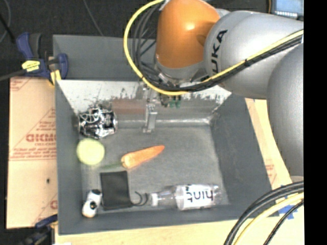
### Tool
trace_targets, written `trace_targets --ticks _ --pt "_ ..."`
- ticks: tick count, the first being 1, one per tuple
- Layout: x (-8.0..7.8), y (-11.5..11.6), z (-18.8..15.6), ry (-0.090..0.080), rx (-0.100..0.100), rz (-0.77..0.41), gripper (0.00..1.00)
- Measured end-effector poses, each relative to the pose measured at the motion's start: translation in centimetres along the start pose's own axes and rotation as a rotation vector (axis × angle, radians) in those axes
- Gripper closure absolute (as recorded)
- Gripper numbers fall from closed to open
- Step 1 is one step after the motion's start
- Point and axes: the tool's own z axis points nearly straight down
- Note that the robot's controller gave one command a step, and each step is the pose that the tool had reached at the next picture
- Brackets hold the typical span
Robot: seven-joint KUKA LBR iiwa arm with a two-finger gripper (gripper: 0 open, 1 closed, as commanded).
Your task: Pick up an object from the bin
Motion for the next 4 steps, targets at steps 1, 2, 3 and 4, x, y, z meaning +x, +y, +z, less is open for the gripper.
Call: trace_targets --ticks 1,2,3,4 --pt "-0.1 0.0 -0.5 -0.007 -0.001 0.002 0.0" --pt "1.5 -1.9 3.2 -0.009 -0.001 -0.003 0.0" --pt "2.2 -2.5 4.4 -0.007 -0.001 -0.002 0.0" --pt "3.7 -1.3 0.8 0.0 0.001 -0.065 0.0"
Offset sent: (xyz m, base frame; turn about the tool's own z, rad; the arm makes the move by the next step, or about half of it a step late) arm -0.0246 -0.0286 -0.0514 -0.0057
